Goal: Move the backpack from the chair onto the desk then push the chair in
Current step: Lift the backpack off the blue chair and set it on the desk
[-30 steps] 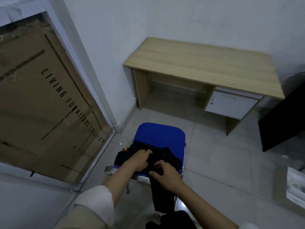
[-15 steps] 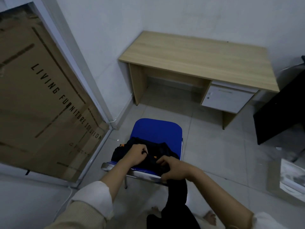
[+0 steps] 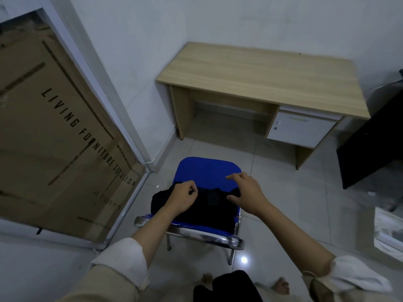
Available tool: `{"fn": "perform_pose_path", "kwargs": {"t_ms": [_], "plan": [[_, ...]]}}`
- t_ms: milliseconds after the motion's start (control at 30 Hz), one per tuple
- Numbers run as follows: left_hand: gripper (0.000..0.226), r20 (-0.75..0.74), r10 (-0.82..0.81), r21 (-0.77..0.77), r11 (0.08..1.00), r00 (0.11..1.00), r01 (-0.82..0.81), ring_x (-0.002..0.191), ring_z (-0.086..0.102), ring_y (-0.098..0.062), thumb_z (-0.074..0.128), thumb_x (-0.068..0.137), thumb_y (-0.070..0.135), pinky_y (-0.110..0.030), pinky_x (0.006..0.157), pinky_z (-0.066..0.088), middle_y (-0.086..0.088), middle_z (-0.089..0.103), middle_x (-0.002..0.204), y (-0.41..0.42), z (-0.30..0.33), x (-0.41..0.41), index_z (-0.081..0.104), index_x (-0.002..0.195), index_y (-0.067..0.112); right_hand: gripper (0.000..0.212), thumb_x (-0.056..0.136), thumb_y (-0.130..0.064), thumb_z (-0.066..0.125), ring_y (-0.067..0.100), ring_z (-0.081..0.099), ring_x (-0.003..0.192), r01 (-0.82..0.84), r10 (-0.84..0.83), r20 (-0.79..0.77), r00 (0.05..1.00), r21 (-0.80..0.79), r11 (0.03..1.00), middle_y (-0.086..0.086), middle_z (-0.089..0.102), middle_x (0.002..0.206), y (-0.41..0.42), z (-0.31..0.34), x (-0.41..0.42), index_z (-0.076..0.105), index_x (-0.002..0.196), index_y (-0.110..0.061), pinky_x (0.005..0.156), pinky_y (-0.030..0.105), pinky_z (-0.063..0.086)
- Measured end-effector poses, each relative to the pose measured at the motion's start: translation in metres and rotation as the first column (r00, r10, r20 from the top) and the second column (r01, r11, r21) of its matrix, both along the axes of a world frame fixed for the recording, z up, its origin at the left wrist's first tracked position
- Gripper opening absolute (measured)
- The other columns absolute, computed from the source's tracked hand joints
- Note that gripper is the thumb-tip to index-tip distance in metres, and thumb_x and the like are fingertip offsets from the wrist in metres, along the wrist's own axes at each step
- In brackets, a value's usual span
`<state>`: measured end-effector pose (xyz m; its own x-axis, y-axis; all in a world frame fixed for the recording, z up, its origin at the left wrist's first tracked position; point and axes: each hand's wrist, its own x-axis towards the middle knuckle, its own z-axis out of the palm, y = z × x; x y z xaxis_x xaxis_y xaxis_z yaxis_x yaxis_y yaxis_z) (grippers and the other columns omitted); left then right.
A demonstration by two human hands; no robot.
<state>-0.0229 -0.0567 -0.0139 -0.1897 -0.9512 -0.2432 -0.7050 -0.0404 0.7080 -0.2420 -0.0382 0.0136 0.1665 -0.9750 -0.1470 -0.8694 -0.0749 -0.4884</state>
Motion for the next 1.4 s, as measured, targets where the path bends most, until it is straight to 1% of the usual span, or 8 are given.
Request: {"fn": "perform_pose_path", "kwargs": {"t_ms": [67, 167, 233, 433, 733, 900, 1333, 1400], "plan": [[0.013, -0.036, 0.026, -0.018, 0.999, 0.999, -0.026, 0.063, 0.052, -0.009, 0.052, 0.088, 0.005, -0.022, 0.065, 0.04, -0.001, 0.057, 0.066, 0.0, 0.002, -0.007, 0.056, 0.076, 0.002, 0.052, 0.083, -0.025, 0.067, 0.026, 0.043, 0.121, 0.017, -0.018, 0.053, 0.998, 0.026, 1.0, 0.009, 0.046, 0.134, 0.004, -0.004, -0.001, 0.046, 0.131, -0.021, 0.104, 0.042, 0.036], [0.009, -0.084, 0.046, -0.039, 0.998, 0.995, -0.05, 0.08, 0.056, -0.011, 0.052, 0.088, 0.008, -0.023, 0.072, 0.041, -0.002, 0.063, 0.084, -0.008, 0.015, -0.024, 0.058, 0.081, 0.008, 0.049, 0.083, -0.022, 0.066, 0.027, 0.044, 0.119, 0.033, -0.04, 0.113, 0.993, 0.058, 0.998, 0.01, 0.047, 0.132, 0.007, -0.004, -0.004, 0.048, 0.129, -0.019, 0.103, 0.04, 0.038], [0.008, -0.106, 0.052, -0.059, 0.997, 0.993, -0.058, 0.079, 0.058, -0.016, 0.053, 0.087, 0.008, -0.025, 0.07, 0.043, -0.002, 0.063, 0.088, -0.017, 0.027, -0.035, 0.058, 0.085, 0.014, 0.048, 0.083, -0.021, 0.066, 0.027, 0.044, 0.118, 0.039, -0.047, 0.137, 0.989, 0.061, 0.997, 0.01, 0.047, 0.129, 0.006, -0.002, -0.006, 0.048, 0.128, -0.019, 0.101, 0.039, 0.04], [0.013, -0.097, 0.105, -0.134, 0.984, 0.99, -0.117, 0.049, 0.045, -0.012, 0.049, 0.09, 0.008, -0.022, 0.044, 0.033, 0.001, 0.049, 0.061, -0.048, 0.06, -0.051, 0.054, 0.091, 0.02, 0.049, 0.084, -0.019, 0.065, 0.026, 0.043, 0.119, 0.053, -0.063, 0.191, 0.98, 0.059, 0.997, 0.011, 0.046, 0.131, -0.004, 0.013, -0.019, 0.046, 0.129, -0.017, 0.101, 0.035, 0.037], [0.014, -0.196, 0.16, -0.333, 0.917, 0.967, -0.219, 0.065, 0.047, -0.014, 0.044, 0.089, 0.006, -0.028, 0.056, 0.036, 0.005, 0.048, 0.073, -0.092, 0.129, -0.099, 0.055, 0.095, 0.014, 0.053, 0.084, -0.018, 0.066, 0.024, 0.043, 0.122, 0.066, -0.059, 0.275, 0.959, -0.013, 0.998, 0.009, 0.045, 0.134, -0.035, 0.041, -0.048, 0.042, 0.132, -0.018, 0.098, 0.029, 0.035], [0.016, -0.27, 0.183, -0.37, 0.887, 0.945, -0.277, 0.058, 0.041, -0.011, 0.043, 0.088, 0.004, -0.026, 0.055, 0.034, 0.003, 0.04, 0.064, -0.111, 0.161, -0.137, 0.056, 0.095, 0.01, 0.052, 0.085, -0.017, 0.064, 0.022, 0.047, 0.117, 0.078, -0.044, 0.31, 0.95, -0.1, 0.992, 0.007, 0.044, 0.131, -0.055, 0.058, -0.077, 0.041, 0.131, -0.017, 0.093, 0.026, 0.038], [0.019, -0.417, 0.163, -0.434, 0.829, 0.894, -0.354, 0.053, 0.041, -0.02, 0.043, 0.08, 0.002, -0.031, 0.054, 0.032, -0.001, 0.038, 0.054, -0.173, 0.223, -0.292, 0.058, 0.087, 0.01, 0.059, 0.087, -0.018, 0.063, 0.02, 0.042, 0.124, 0.15, -0.038, 0.411, 0.911, -0.242, 0.959, 0.006, 0.042, 0.135, -0.114, 0.116, -0.232, 0.032, 0.138, -0.021, 0.102, 0.036, 0.04], [0.019, -0.441, 0.155, -0.444, 0.818, 0.884, -0.365, 0.053, 0.04, -0.019, 0.043, 0.08, 0.002, -0.025, 0.052, 0.033, -0.001, 0.038, 0.055, -0.181, 0.232, -0.31, 0.058, 0.086, 0.012, 0.06, 0.087, -0.017, 0.063, 0.02, 0.038, 0.126, 0.199, -0.061, 0.41, 0.91, -0.302, 0.932, 0.005, 0.038, 0.137, -0.121, 0.123, -0.251, 0.032, 0.138, -0.022, 0.105, 0.033, 0.035]]}}
